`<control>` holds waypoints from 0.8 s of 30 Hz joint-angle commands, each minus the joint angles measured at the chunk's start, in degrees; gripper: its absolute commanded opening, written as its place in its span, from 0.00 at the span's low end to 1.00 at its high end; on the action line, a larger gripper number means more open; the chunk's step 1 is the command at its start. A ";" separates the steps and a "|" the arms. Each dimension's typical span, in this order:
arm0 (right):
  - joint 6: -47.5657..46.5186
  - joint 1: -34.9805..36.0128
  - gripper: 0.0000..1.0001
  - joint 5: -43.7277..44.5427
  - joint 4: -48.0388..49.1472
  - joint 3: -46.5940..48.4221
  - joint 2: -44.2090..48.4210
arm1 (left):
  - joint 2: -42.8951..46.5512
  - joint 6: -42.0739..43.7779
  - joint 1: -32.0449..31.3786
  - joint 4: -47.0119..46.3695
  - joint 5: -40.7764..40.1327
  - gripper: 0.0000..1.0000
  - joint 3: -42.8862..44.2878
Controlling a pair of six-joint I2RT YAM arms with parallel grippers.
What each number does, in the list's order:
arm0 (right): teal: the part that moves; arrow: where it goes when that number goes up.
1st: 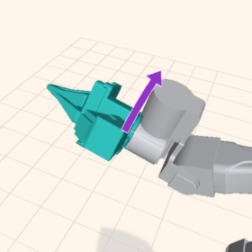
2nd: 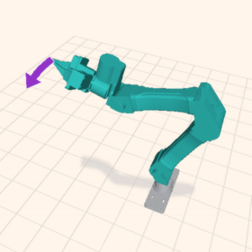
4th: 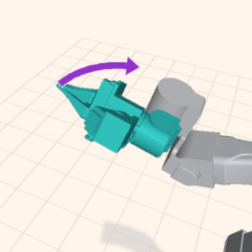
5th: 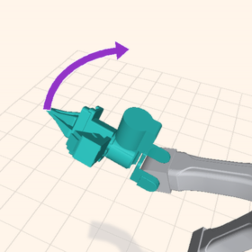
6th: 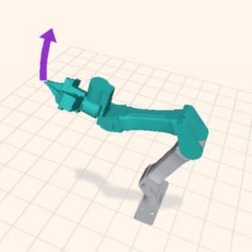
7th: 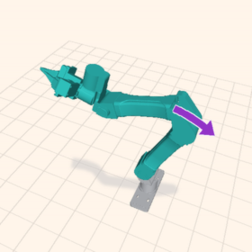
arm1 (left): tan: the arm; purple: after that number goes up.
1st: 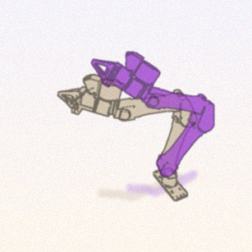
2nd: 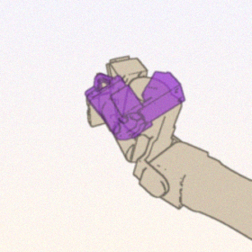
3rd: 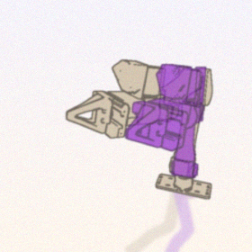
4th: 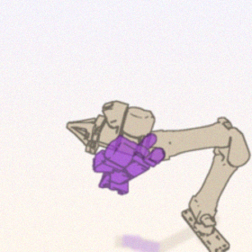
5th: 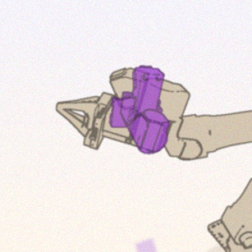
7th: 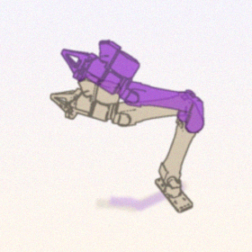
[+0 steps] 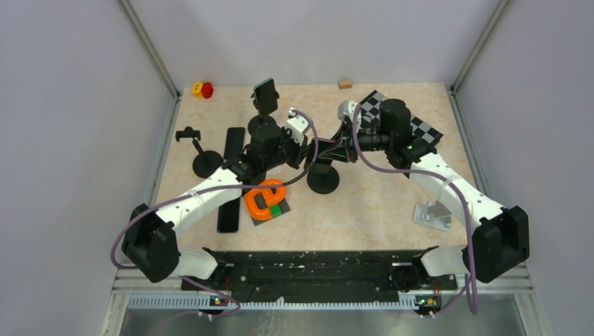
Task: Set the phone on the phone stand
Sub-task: Install the phone on the phone stand.
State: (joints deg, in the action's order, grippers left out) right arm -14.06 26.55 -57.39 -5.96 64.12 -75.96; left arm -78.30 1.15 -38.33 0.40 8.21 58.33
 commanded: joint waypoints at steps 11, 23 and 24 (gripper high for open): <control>-14.36 4.30 0.00 -5.65 0.76 5.81 -7.72 | -0.55 -0.73 -0.04 -2.08 2.87 0.00 1.09; -33.61 4.30 0.00 -6.71 -18.65 16.75 -14.38 | -1.34 0.39 0.61 -0.99 6.82 0.00 2.01; -34.80 4.30 0.00 -6.96 -20.05 17.61 -15.00 | -1.53 0.43 0.69 -0.89 6.89 0.00 2.12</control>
State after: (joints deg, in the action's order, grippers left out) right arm -38.57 30.37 -62.06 -22.87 75.02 -89.38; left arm -78.94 1.85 -37.10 0.08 10.92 58.48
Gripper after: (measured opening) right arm 0.149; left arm 0.161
